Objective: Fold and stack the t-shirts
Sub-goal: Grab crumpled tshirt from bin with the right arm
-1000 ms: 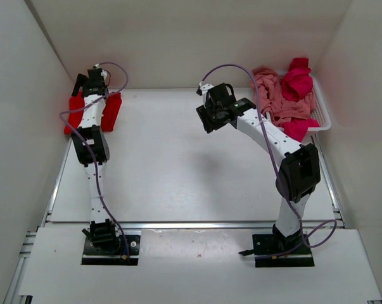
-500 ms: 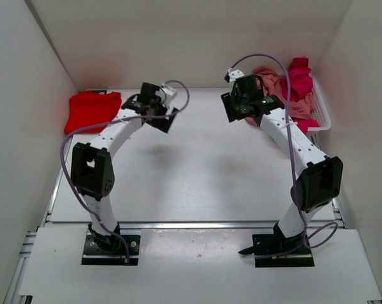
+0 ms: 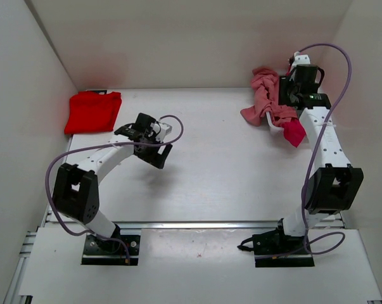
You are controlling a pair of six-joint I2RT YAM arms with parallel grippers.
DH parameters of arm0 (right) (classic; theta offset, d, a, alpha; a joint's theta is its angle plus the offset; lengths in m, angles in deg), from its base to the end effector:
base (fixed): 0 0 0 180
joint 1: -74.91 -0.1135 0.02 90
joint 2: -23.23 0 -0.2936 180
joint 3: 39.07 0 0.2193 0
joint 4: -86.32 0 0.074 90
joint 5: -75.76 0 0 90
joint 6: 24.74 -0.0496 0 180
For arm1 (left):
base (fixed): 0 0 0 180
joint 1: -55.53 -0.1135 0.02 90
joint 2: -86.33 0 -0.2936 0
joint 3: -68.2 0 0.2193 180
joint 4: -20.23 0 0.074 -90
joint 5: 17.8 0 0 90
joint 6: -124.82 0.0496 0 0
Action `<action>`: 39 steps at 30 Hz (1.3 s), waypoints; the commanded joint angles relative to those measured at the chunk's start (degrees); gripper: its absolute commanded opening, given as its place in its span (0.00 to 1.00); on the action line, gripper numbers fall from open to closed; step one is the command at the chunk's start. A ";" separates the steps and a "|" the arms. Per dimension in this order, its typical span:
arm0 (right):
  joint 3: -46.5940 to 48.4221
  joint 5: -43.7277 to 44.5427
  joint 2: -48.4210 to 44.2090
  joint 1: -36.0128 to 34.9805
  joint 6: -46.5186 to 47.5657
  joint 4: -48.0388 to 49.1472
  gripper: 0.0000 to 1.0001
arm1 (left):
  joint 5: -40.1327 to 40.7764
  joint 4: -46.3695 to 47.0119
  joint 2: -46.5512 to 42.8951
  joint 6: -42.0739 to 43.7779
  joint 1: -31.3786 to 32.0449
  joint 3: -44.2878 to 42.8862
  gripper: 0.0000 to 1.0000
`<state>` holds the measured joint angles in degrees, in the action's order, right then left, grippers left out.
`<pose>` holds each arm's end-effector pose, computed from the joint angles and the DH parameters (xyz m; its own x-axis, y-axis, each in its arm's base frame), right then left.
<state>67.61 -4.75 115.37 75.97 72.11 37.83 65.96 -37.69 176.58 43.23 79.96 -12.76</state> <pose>0.3450 -0.0146 0.3933 -0.5729 -0.1071 -0.8126 0.0873 0.9778 -0.1904 0.2577 -0.1230 0.2580 -0.7646 0.5070 -0.3978 0.5674 0.8223 -0.0425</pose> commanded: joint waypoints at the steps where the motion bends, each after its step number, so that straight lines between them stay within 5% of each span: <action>1: 4.12 -1.49 1.99 -1.15 0.89 8.61 0.49 | 1.23 -1.01 -2.89 1.97 -2.63 -0.13 0.98; 11: 3.24 -3.00 10.78 3.69 -3.60 11.36 0.53 | 1.84 -3.75 -1.93 4.95 -6.76 -4.71 0.99; 21: -12.57 -2.20 6.91 3.69 -0.88 13.37 0.57 | 3.69 -3.92 0.88 6.01 -6.67 -5.93 0.99; 25: -13.20 -0.54 7.88 4.39 -0.87 14.17 0.44 | 4.56 -3.75 1.15 6.45 -4.84 -5.77 0.99; 29: -11.70 0.00 7.97 5.62 -0.97 13.81 0.01 | 5.10 -3.66 0.36 7.76 -3.60 -5.06 0.98; 36: -5.30 1.91 6.04 4.04 -0.88 15.21 0.00 | 5.54 -3.57 1.24 7.50 -3.68 -6.20 0.99; 39: 5.84 8.15 6.73 4.56 -0.43 17.32 0.00 | 6.15 -3.83 1.50 7.51 -3.51 -6.99 0.99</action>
<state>62.82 -3.00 125.38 80.52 71.46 48.08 71.11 -41.65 178.40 50.26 76.33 -16.98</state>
